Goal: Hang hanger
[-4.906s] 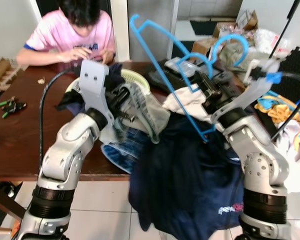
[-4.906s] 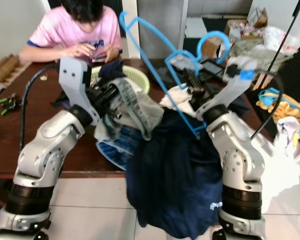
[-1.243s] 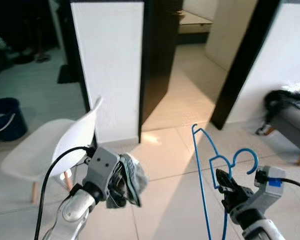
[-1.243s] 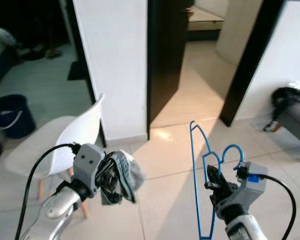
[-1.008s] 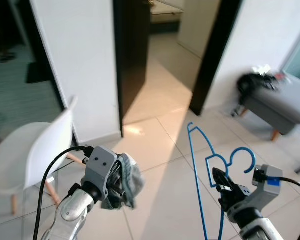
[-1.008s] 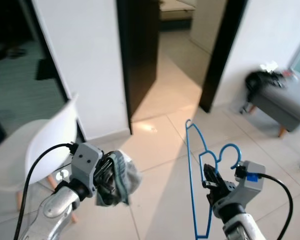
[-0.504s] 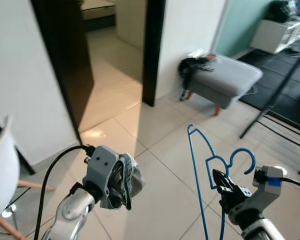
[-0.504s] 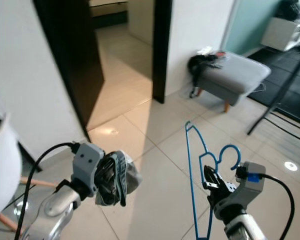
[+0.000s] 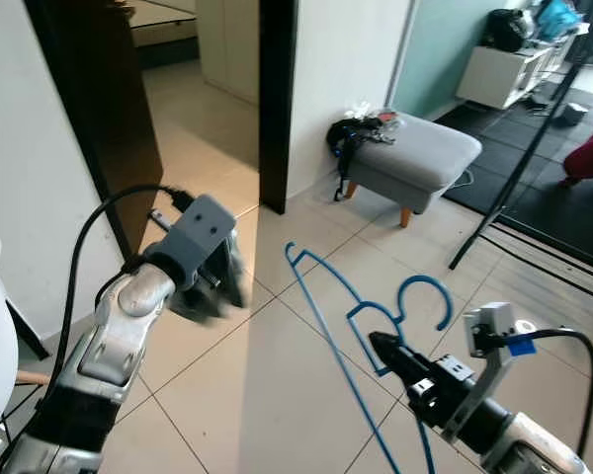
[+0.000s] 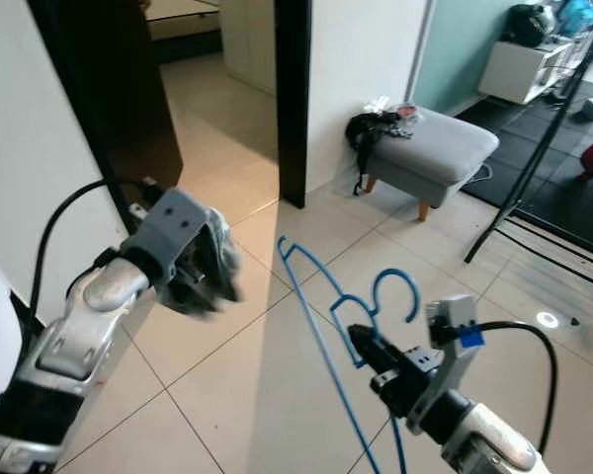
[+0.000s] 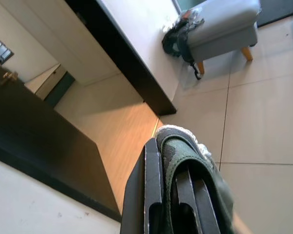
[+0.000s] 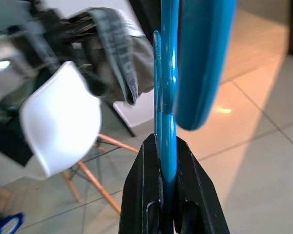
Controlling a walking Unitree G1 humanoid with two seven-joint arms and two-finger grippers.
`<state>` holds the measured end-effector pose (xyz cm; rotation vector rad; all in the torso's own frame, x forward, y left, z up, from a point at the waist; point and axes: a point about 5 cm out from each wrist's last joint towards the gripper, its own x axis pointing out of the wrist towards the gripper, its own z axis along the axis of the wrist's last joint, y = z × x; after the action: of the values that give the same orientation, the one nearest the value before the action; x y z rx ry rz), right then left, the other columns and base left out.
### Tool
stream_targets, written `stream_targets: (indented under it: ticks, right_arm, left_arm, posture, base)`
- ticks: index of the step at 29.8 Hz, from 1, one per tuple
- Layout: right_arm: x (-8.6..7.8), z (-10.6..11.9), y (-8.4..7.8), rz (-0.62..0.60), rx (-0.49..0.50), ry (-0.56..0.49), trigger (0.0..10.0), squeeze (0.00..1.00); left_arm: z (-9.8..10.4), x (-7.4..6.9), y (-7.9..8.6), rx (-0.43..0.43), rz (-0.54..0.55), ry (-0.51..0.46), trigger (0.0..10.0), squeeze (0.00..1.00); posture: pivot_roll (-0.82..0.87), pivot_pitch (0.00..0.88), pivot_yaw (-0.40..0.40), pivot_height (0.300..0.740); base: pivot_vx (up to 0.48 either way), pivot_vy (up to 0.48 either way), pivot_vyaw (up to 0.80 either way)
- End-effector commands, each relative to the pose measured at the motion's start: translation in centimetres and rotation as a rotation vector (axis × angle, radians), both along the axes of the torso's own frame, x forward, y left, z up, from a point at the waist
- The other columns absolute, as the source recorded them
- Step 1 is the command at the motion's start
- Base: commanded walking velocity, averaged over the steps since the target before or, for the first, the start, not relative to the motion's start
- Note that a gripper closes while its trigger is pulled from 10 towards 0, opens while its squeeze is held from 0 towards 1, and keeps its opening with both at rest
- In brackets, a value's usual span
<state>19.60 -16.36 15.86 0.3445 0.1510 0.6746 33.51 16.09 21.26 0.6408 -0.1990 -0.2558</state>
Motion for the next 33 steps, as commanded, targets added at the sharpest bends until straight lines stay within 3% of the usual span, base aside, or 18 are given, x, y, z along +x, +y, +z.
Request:
stream_targets:
  ticks: [1,2,4,10,23,33]
  right_arm:
    - [-0.3,0.6,0.4,0.055,0.019,-0.012,10.0,0.00]
    - [-0.3,0.6,0.4,0.055,0.019,-0.012,10.0,0.00]
    - [-0.7,1.7,0.9,0.133,0.090,-0.044,10.0,0.00]
    - [-0.3,3.2,1.0,0.177,0.197,-0.095,10.0,0.00]
    - [-0.2,4.5,1.4,0.251,0.221,-0.132,10.0,0.00]
    - [-0.5,5.4,0.6,0.263,0.235,-0.153,10.0,0.00]
  left_arm:
    - [0.9,0.4,0.8,0.018,0.022,-0.030,10.0,0.00]
    - [0.9,0.4,0.8,0.018,0.022,-0.030,10.0,0.00]
    - [3.5,0.4,-0.3,0.088,-0.044,-0.165,10.0,0.00]
    - [5.3,0.3,-1.3,0.172,-0.132,-0.274,10.0,0.00]
    - [5.6,0.4,-1.7,0.188,-0.152,-0.319,10.0,0.00]
    - [5.0,0.6,-1.9,0.207,-0.176,-0.333,10.0,0.00]
  posture:
    - [-0.05,0.070,-0.030,0.740]
    - [-0.05,0.070,-0.030,0.740]
    - [-0.04,0.069,-0.035,0.740]
    - [-0.04,0.066,-0.039,0.740]
    - [-0.04,0.052,-0.049,0.740]
    - [-0.04,0.049,-0.045,0.740]
  base:
    - [0.000,0.000,0.00]
    - [0.000,0.000,0.00]
    - [0.000,0.000,0.00]
    - [0.000,0.000,0.00]
    - [0.000,0.000,0.00]
    - [0.000,0.000,0.00]
